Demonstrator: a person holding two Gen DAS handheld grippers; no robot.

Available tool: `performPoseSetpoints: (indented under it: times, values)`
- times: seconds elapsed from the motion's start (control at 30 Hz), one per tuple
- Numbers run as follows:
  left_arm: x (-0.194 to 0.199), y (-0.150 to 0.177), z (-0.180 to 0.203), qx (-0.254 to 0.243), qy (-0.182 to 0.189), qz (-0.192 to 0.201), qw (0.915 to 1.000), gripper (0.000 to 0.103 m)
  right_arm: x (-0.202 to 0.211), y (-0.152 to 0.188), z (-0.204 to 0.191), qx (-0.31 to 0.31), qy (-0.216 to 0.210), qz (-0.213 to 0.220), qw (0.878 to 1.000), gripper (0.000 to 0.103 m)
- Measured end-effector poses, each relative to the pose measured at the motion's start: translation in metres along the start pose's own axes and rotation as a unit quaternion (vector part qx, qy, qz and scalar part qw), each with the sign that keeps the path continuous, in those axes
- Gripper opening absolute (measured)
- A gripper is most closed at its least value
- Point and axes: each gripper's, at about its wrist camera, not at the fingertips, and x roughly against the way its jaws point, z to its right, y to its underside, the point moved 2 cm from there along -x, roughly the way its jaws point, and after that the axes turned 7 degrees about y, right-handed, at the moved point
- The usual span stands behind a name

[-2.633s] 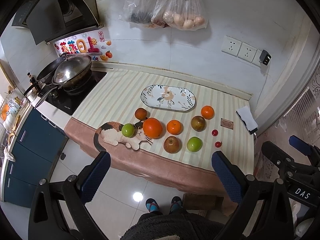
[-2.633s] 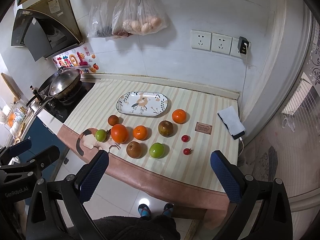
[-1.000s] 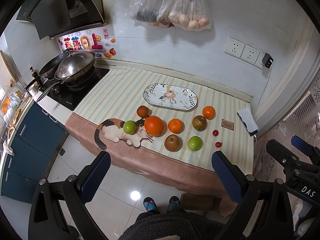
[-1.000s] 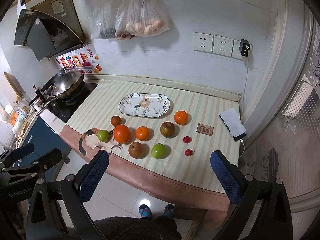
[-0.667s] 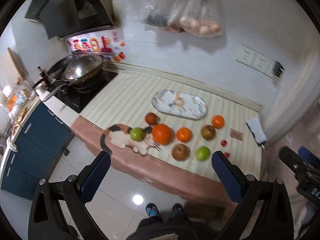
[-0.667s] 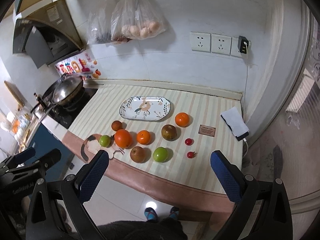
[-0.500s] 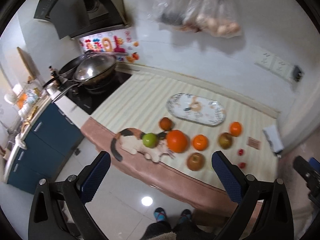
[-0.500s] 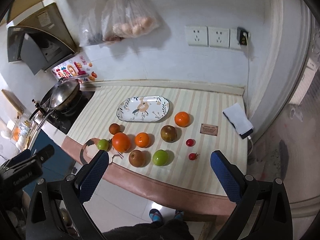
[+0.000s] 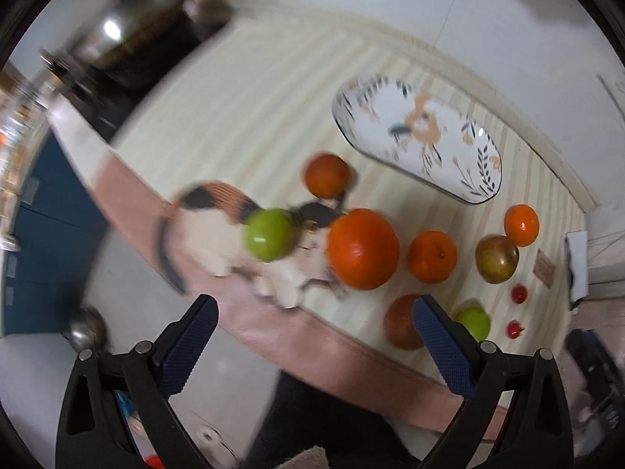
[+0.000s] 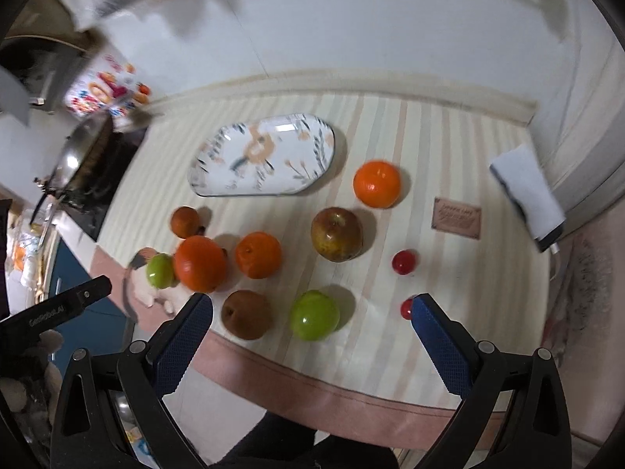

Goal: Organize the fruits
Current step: 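Grasp the large orange with the left tool while the right tool grasps the dark red apple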

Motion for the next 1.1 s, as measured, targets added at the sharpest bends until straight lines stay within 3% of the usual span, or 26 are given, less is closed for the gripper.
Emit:
performPoseSetpoints:
  times: [0.23, 0.33, 0.43, 0.57, 0.83, 0.93, 1.1]
  values:
    - [-0.094, -0.038, 0.001, 0.007, 0.051, -0.104, 0.9933, 0.101, -0.073, -0.023, -0.001, -0.047, 0.03, -0.059, 0.997, 0.103]
    - [-0.119, -0.045, 0.007, 0.006, 0.071, -0.133, 0.9886, 0.094, -0.093, -0.028, -0.001, -0.066, 0.04, -0.075, 0.994, 0.103]
    - [-0.134, -0.046, 0.017, 0.002, 0.087, -0.142, 0.9861, 0.076, -0.104, -0.031, 0.002, -0.081, 0.045, -0.086, 0.992, 0.102]
    - [-0.134, -0.051, 0.031, -0.025, 0.07, -0.103, 0.9918, 0.076, -0.123, -0.041, 0.004, -0.086, 0.055, -0.101, 0.99, 0.1]
    - [-0.147, -0.045, 0.056, -0.094, 0.043, -0.123, 0.9869, 0.078, -0.167, -0.048, 0.007, -0.095, 0.029, -0.154, 0.983, 0.091]
    - [-0.162, -0.046, 0.06, -0.079, 0.03, -0.134, 0.9873, 0.079, -0.178, -0.046, 0.003, -0.091, 0.021, -0.168, 0.981, 0.088]
    - [-0.198, -0.047, 0.066, -0.05, 0.043, -0.167, 0.9838, 0.078, -0.19, -0.043, -0.001, -0.08, 0.022, -0.182, 0.98, 0.087]
